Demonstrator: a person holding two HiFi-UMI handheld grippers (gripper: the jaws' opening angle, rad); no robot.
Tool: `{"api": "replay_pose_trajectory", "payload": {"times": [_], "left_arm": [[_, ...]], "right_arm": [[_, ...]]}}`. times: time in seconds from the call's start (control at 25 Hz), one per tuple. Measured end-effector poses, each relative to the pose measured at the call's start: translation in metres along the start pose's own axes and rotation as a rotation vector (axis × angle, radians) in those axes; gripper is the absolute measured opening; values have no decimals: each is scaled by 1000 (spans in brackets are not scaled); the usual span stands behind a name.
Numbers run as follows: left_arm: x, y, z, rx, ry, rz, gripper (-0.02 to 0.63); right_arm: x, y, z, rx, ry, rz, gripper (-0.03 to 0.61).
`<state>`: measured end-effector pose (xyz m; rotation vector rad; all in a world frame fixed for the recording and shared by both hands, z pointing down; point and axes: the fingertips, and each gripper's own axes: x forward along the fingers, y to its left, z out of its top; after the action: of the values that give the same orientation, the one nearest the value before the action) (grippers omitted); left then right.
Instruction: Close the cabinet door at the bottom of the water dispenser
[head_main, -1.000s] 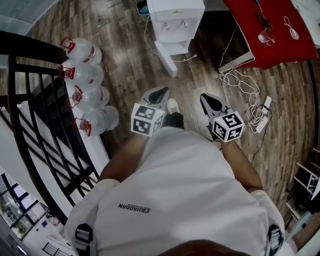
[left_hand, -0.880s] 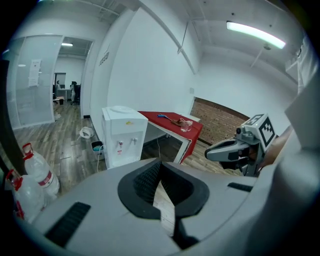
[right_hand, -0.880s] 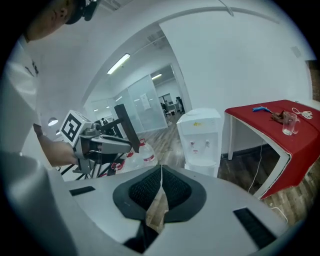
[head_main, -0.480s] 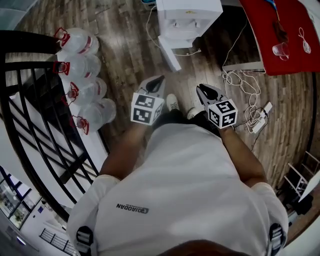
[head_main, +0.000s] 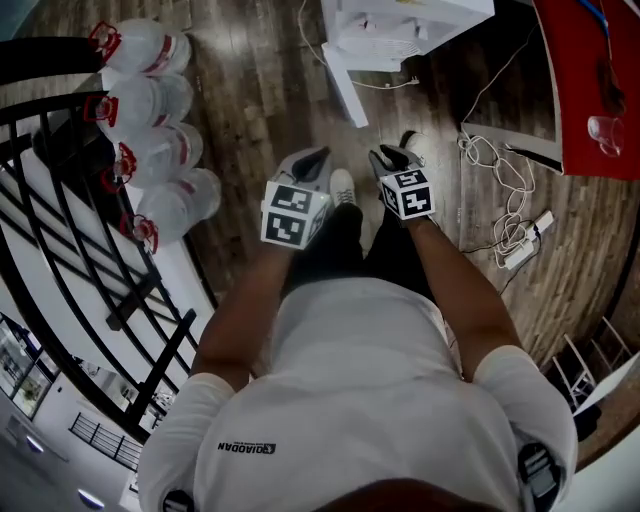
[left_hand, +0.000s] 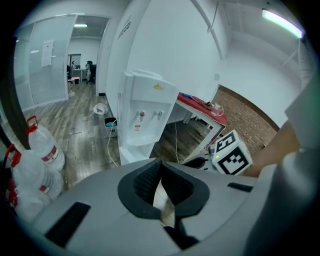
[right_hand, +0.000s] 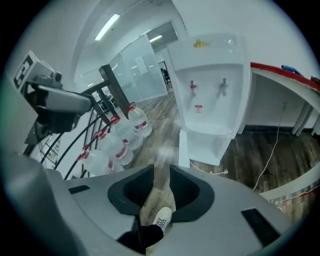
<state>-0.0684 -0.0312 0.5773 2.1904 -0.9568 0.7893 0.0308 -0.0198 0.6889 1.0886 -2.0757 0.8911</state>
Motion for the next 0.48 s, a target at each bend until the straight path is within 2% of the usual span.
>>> {"api": "replay_pose_trajectory", "payload": {"times": [0.24,0.48], "left_arm": [[49,6,-32,-59,56,24,-3],[91,18,-67,-122,107,37,-3]], "right_arm": [[100,-42,-49,-29,128,-46,97],[166,-68,-87,14,173,-88,152]]}}
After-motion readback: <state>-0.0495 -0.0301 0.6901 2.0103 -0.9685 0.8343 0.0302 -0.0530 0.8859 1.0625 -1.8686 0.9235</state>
